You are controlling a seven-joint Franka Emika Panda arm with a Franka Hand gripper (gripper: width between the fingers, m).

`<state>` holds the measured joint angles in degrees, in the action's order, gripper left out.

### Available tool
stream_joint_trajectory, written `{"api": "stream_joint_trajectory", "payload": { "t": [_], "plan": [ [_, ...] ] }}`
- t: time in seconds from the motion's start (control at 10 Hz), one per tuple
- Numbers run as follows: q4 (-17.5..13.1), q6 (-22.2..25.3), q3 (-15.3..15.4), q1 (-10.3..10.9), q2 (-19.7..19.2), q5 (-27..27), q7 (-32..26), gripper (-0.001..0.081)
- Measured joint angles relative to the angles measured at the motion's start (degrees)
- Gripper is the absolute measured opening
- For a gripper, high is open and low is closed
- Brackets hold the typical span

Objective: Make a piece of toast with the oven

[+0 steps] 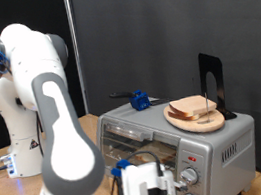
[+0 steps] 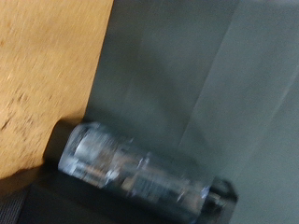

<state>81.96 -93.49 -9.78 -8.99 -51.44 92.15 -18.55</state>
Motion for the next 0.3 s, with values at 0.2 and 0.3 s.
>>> {"api": "stream_joint_trajectory", "payload": {
  "t": [0.2, 0.3],
  "plan": [
    [0.2, 6.4, -1.9, -2.2, 1.1, -4.0, 0.3, 0.0808],
    [0.7, 8.5, -2.5, -3.2, 1.8, -4.6, 0.4, 0.0808]
  ]
}}
